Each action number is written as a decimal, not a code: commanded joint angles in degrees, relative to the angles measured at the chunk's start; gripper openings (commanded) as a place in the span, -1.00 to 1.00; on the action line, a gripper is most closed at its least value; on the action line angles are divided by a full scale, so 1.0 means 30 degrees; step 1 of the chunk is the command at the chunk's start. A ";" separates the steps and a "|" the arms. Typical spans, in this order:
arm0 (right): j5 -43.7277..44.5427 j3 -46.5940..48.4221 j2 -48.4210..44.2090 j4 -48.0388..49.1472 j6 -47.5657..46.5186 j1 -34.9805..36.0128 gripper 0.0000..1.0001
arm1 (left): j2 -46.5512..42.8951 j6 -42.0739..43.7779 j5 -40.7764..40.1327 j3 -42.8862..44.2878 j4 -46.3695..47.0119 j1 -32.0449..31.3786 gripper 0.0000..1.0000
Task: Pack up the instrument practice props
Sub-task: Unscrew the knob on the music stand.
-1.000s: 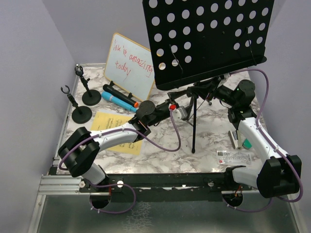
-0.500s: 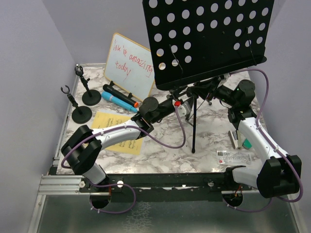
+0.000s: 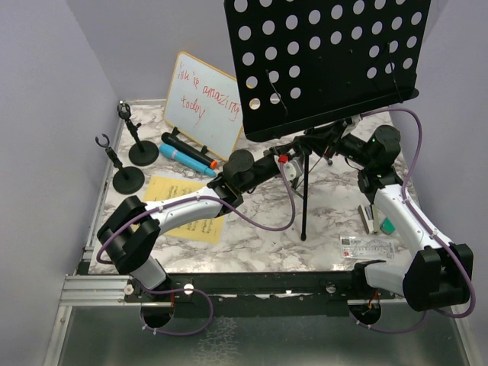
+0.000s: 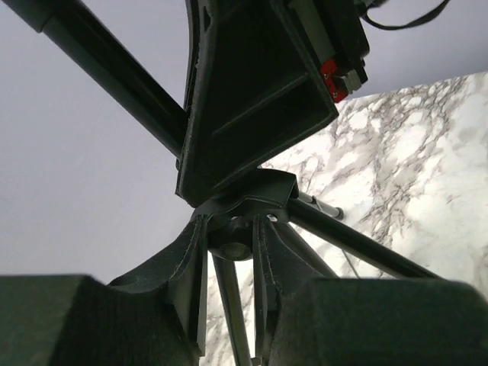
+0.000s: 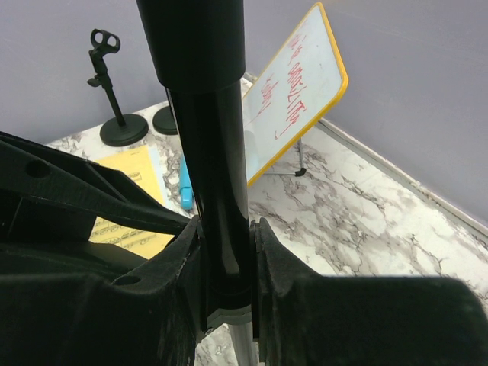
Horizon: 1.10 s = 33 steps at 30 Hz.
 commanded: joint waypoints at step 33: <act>-0.0080 -0.0723 0.0758 -0.2977 -0.0200 -0.0040 -0.99 | -0.2793 -2.7101 -0.5058 0.0144 -0.4707 0.1664 0.17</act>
